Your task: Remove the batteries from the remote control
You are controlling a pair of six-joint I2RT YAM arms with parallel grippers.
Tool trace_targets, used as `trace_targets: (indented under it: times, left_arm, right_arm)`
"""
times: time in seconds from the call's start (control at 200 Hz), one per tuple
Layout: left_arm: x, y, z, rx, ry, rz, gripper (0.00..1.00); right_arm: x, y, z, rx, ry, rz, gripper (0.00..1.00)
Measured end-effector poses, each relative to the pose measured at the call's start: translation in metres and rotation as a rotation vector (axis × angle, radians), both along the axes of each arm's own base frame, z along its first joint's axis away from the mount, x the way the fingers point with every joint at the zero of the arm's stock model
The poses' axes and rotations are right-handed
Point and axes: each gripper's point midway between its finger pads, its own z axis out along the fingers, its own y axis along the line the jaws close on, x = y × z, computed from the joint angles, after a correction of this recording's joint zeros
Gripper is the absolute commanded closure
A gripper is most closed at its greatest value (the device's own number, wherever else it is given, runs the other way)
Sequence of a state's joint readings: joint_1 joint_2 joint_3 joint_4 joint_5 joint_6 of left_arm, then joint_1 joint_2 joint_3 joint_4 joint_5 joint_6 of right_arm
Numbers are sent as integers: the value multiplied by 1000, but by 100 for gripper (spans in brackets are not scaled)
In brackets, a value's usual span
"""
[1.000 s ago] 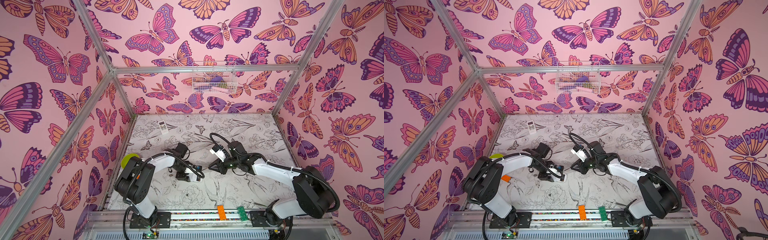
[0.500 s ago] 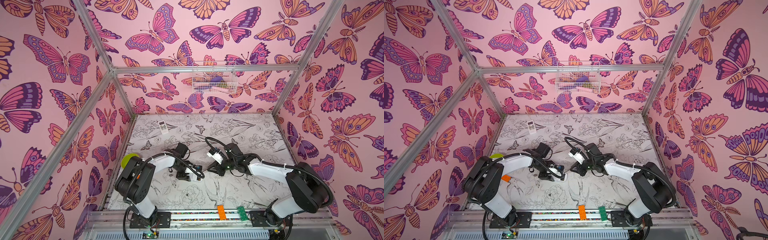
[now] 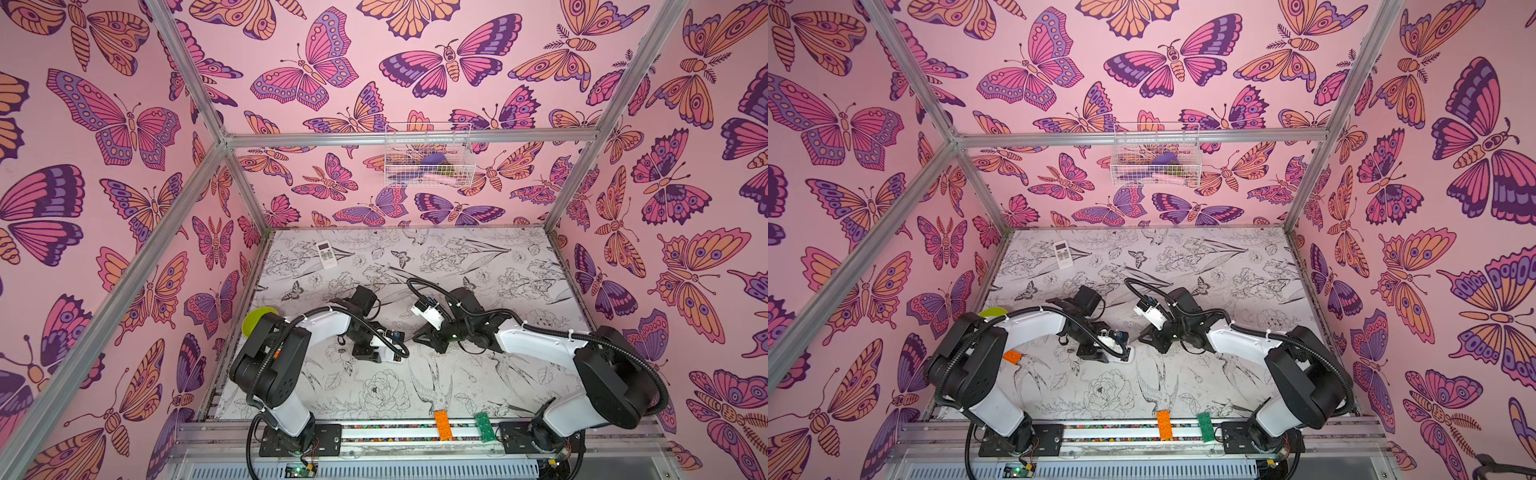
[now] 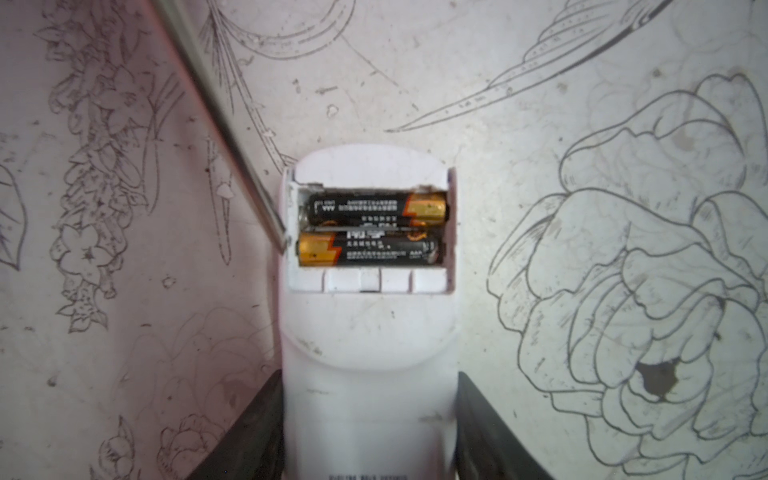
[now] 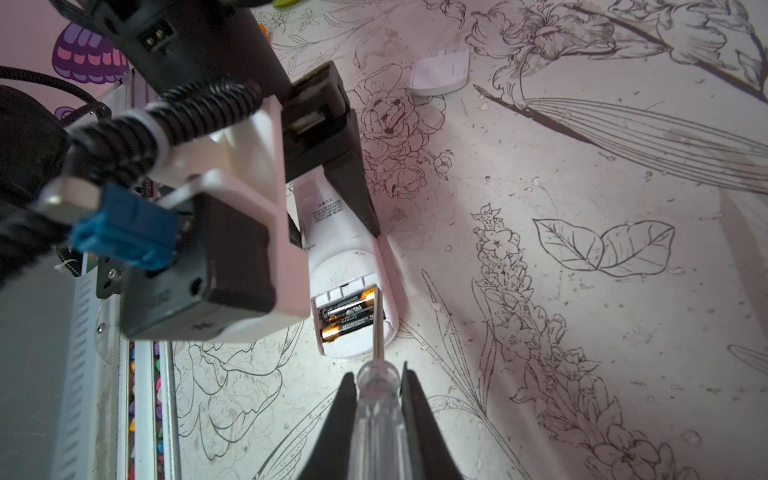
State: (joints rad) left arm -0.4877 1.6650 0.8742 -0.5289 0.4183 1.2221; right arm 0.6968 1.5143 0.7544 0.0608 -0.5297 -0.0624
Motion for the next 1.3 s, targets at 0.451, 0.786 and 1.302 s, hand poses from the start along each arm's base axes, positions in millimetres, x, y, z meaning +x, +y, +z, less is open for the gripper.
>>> trace_targets:
  times: [0.451, 0.786, 1.302]
  left_arm:
    - [0, 0, -1, 7, -5, -3, 48]
    - [0, 0, -1, 13, -8, -7, 48]
    - [0, 0, -1, 15, -9, -7, 48]
  right_arm:
    - [1, -3, -3, -21, -15, 1, 99]
    - [2, -2, -12, -35, -4, -3, 99]
    - [3, 1, -1, -23, -17, 13, 99]
